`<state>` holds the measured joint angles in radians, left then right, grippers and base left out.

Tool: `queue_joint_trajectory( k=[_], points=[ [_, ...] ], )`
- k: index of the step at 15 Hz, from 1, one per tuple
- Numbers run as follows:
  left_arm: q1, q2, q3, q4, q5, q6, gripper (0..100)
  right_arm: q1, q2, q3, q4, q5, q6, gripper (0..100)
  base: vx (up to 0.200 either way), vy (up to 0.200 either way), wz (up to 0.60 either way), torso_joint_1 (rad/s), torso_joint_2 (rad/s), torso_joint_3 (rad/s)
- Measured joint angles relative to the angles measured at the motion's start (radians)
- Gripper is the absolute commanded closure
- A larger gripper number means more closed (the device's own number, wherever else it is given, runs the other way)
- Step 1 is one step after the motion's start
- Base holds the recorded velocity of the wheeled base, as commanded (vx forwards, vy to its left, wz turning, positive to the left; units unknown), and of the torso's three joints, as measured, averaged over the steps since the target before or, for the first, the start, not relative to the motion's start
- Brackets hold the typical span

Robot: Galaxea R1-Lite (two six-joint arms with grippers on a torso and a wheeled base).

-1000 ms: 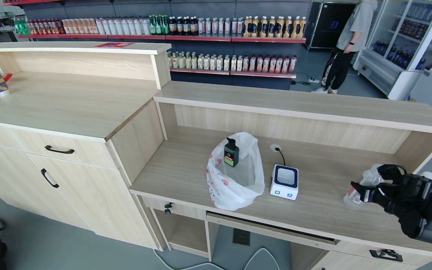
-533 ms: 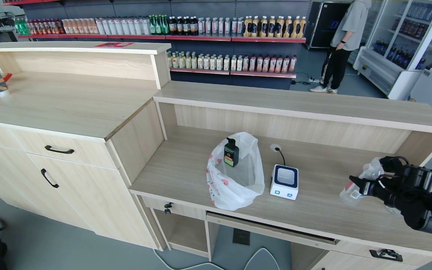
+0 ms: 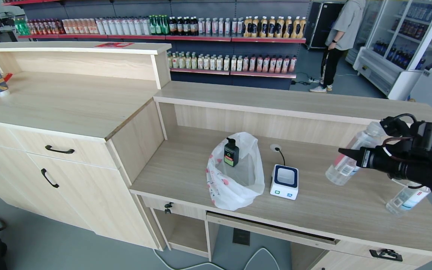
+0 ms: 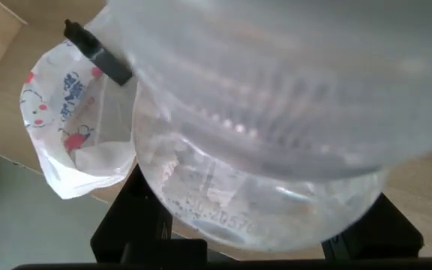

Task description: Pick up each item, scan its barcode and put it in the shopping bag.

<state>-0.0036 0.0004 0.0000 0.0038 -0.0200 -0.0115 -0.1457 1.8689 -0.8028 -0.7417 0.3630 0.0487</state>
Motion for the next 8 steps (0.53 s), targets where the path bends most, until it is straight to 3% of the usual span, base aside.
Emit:
queue_joint_trajectory(
  k=[6,8],
  points=[
    [0.001,0.0,0.0,0.0,0.0,0.0,0,0.164,-0.346,0.016,0.357,-0.012,0.106,100,0.0,0.0,0.0,0.0,0.0,0.0],
    [0.001,0.0,0.0,0.0,0.0,0.0,0,0.212,-0.443,0.004,0.49,-0.073,0.145,100,0.0,0.0,0.0,0.0,0.0,0.0]
  ],
)
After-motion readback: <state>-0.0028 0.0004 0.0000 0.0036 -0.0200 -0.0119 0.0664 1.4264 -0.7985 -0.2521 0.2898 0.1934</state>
